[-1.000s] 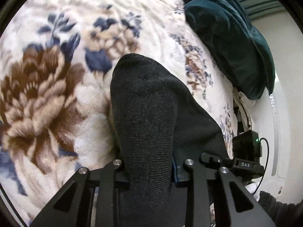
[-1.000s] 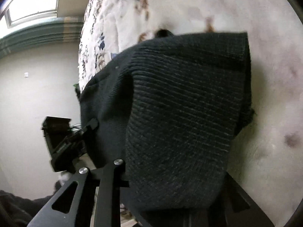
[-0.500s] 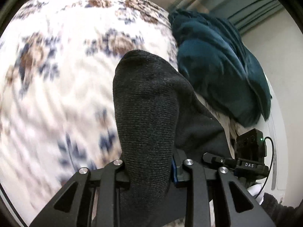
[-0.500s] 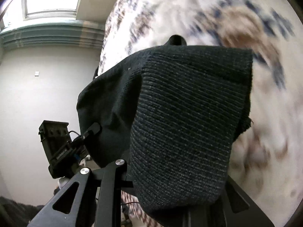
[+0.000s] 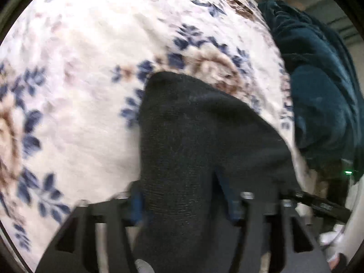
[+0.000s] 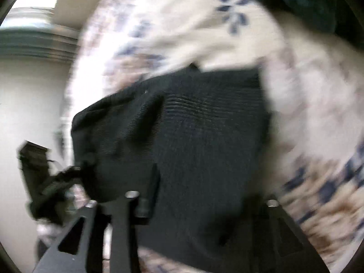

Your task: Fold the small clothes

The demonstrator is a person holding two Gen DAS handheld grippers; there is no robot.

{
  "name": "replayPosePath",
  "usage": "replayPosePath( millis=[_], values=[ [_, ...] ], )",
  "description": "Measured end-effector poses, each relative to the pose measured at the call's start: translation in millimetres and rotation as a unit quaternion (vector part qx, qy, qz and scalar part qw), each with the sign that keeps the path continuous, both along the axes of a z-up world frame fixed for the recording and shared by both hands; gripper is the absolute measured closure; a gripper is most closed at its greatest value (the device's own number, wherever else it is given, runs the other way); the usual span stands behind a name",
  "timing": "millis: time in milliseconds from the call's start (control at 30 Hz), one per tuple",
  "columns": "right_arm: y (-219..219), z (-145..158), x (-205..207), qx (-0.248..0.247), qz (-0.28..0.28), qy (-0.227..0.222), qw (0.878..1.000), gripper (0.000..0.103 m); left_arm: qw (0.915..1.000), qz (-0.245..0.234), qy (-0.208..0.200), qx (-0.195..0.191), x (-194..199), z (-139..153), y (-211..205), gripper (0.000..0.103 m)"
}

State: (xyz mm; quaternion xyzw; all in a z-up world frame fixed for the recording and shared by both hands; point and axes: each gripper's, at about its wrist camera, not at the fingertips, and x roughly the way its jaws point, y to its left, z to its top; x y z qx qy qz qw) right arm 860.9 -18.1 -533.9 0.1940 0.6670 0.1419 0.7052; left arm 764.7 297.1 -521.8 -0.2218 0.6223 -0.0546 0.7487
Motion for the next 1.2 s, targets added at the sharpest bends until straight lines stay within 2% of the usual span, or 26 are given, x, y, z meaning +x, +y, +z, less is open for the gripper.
replayPosePath(
  millis=[33,100,133,200,267,333,433,500,633,800,900,967,1067,1200],
  values=[
    [-1.2,3.8,-2.1,-0.013,0.002,-0.007,1.0,0.038,0.9996,-0.007,-0.007,0.025,-5.2,5.7,-1.7,0.027],
    [-1.1,15.1,-10.8,-0.05,0.01,-0.024,0.998,0.024,0.9965,-0.017,-0.03,0.076,-21.3,21.6,-7.5,0.023],
    [-3.4,21.2,-20.0,-0.075,0.012,-0.037,0.996,0.015,0.9933,-0.022,-0.037,0.108,-32.1,30.4,-11.7,0.014],
    [-2.1,39.1,-42.3,-0.145,0.004,-0.068,0.987,0.0,0.9835,-0.024,-0.058,0.17,-54.4,49.9,-23.2,0.007],
    [-10.6,54.7,-74.4,-0.201,-0.006,-0.092,0.975,0.0,0.9706,-0.023,-0.073,0.228,-82.8,70.4,-37.7,0.007],
    [-26.5,66.4,-102.0,-0.233,-0.011,-0.105,0.967,0.0,0.9625,-0.02,-0.079,0.259,-102.8,84.5,-49.0,0.007],
    [-24.2,87.2,-136.3,-0.27,-0.016,-0.123,0.955,0.0,0.961,-0.015,-0.085,0.263,-132.4,110.7,-57.9,0.006],
    [-20.7,105.2,-159.5,-0.273,-0.012,-0.129,0.953,0.0,0.9617,-0.009,-0.09,0.259,-151.8,132.8,-65.9,0.006],
    [-8.1,150.8,-195.2,-0.27,-0.007,-0.151,0.951,0.0,0.957,-0.001,-0.11,0.268,-175.8,182.5,-86.4,0.006],
    [-0.6,235.0,-249.3,-0.274,0.003,-0.193,0.942,0.0,0.9573,0.017,-0.128,0.259,-226.4,256.5,-101.4,0.006],
    [-2.6,282.3,-281.4,-0.272,0.001,-0.212,0.939,0.0,0.9543,0.018,-0.147,0.26,-261.0,304.8,-111.7,0.006],
    [-5.6,320.0,-309.3,-0.264,-0.001,-0.229,0.937,0.0,0.9509,0.02,-0.158,0.266,-280.7,331.5,-117.9,0.006],
    [-8.5,367.6,-345.2,-0.254,0.001,-0.246,0.935,0.0,0.9503,0.024,-0.169,0.261,-308.6,366.3,-124.6,0.006],
    [-9.7,437.1,-404.1,-0.248,0.012,-0.281,0.927,0.0,0.9495,0.029,-0.183,0.253,-351.1,417.5,-134.1,0.006]
  ],
)
